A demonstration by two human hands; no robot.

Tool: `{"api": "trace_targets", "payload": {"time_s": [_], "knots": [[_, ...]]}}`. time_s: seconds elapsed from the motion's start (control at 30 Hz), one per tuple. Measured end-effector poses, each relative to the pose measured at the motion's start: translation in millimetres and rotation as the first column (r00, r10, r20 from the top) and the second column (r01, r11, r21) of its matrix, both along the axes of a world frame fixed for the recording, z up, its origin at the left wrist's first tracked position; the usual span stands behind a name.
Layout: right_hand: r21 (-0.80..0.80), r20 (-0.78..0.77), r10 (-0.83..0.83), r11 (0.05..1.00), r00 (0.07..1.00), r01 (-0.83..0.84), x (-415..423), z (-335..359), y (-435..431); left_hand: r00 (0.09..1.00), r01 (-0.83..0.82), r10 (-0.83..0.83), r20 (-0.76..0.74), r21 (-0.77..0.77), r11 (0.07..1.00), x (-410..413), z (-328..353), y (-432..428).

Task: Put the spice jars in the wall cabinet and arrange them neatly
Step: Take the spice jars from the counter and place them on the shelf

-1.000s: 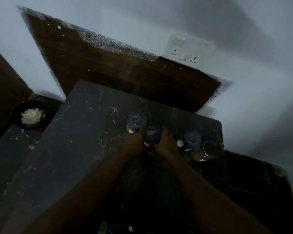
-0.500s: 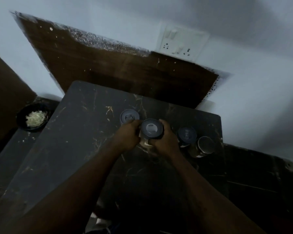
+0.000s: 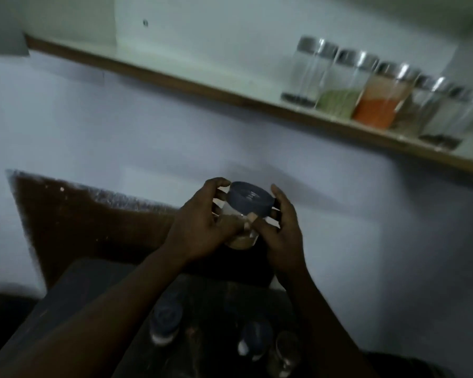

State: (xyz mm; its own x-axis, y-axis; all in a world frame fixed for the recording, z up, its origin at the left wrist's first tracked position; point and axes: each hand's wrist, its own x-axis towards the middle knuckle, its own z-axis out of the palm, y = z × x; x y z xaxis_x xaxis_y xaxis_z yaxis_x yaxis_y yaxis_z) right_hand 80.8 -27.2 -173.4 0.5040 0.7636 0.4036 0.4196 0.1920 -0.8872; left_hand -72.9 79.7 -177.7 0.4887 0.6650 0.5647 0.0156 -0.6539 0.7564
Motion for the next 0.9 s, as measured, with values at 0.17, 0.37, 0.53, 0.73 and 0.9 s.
{"api": "trace_targets", "payload": {"time_s": [0.17, 0.37, 0.53, 0.73, 0.9], "knots": [[0.308, 0.091, -0.114, 0.948, 0.989, 0.081, -7, 111, 8, 0.97, -0.135, 0.088, 0.225, 0.203, 0.97, 13, 106, 0], [0.525, 0.175, -0.201, 0.847, 0.964, 0.082, -9, 217, 28, 0.891, -0.325, 0.165, 0.423, 0.342, 0.881, 27, 208, 13], [0.329, 0.228, -0.195, 0.938, 0.954, 0.113, 11, 263, 74, 0.899, -0.416, 0.318, 0.301, 0.356, 0.837, 37, 256, 56], [0.054, 0.424, -0.185, 0.982, 0.886, 0.179, 28, 251, 123, 0.911, -0.382, 0.411, -0.016, 0.335, 0.861, 48, 239, 114], [0.169, 0.466, -0.336, 0.942, 0.819, 0.291, 36, 238, 140, 0.883, -0.444, 0.47, -0.009, 0.311, 0.84, 58, 231, 133]]}}
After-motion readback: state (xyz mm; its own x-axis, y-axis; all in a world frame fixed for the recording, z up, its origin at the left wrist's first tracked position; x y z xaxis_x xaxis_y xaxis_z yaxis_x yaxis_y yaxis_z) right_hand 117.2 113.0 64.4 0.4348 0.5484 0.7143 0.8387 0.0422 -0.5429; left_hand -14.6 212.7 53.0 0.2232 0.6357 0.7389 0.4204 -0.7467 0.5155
